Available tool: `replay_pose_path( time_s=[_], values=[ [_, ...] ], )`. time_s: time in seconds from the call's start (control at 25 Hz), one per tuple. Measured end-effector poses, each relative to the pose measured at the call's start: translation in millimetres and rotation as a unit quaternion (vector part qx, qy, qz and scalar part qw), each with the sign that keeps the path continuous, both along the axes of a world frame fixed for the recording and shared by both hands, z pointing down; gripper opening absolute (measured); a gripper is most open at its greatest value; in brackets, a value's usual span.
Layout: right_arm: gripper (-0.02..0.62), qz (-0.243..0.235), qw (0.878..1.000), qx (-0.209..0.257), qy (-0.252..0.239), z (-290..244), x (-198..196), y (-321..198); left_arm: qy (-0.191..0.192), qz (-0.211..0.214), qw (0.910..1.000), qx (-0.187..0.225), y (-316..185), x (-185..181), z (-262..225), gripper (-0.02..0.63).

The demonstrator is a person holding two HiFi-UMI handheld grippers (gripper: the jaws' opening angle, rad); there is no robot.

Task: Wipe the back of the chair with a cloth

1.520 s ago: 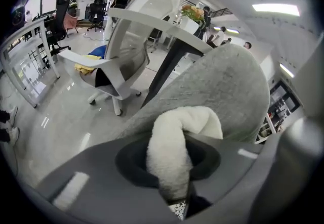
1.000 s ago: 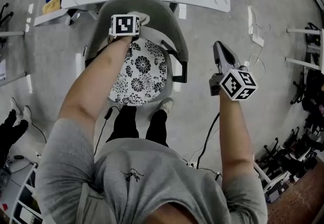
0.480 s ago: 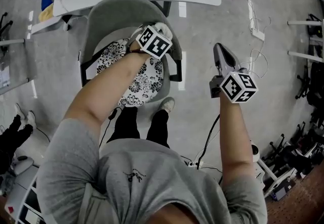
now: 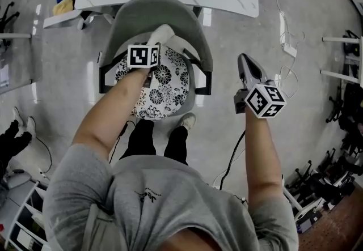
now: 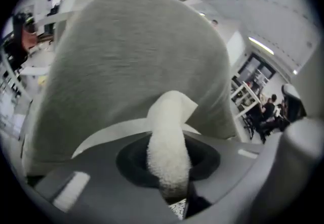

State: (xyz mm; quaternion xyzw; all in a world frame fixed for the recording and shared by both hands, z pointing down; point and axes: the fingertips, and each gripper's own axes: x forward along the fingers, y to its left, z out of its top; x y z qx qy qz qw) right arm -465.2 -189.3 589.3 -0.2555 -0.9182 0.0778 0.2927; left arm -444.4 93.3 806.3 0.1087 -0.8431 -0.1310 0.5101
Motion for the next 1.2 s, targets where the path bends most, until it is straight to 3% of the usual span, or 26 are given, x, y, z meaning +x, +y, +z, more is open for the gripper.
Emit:
replay_pose_path(
  time_s=[0.12,0.28,0.48,0.6,0.8,1.2],
  values=[
    [0.003,-0.006,1.000,0.005,0.014,7,-1,24,0.030,-0.091,0.9953,0.010,73,32,19,0.140],
    [0.003,-0.021,1.000,0.005,0.019,10,-1,62,0.063,-0.195,0.9780,0.039,137,71,34,0.140],
    [0.005,-0.041,0.999,0.004,0.020,9,-1,101,0.067,-0.246,0.9649,0.064,162,85,39,0.140],
    [0.005,-0.042,0.999,0.007,0.018,7,-3,108,0.070,-0.258,0.9601,0.082,163,71,39,0.140],
    [0.005,-0.037,0.999,0.011,0.018,8,-1,107,0.070,-0.255,0.9599,0.094,158,36,34,0.140],
    [0.005,-0.001,1.000,0.011,0.011,9,-8,53,0.060,-0.151,0.9866,0.017,108,-29,33,0.140]
  ],
)
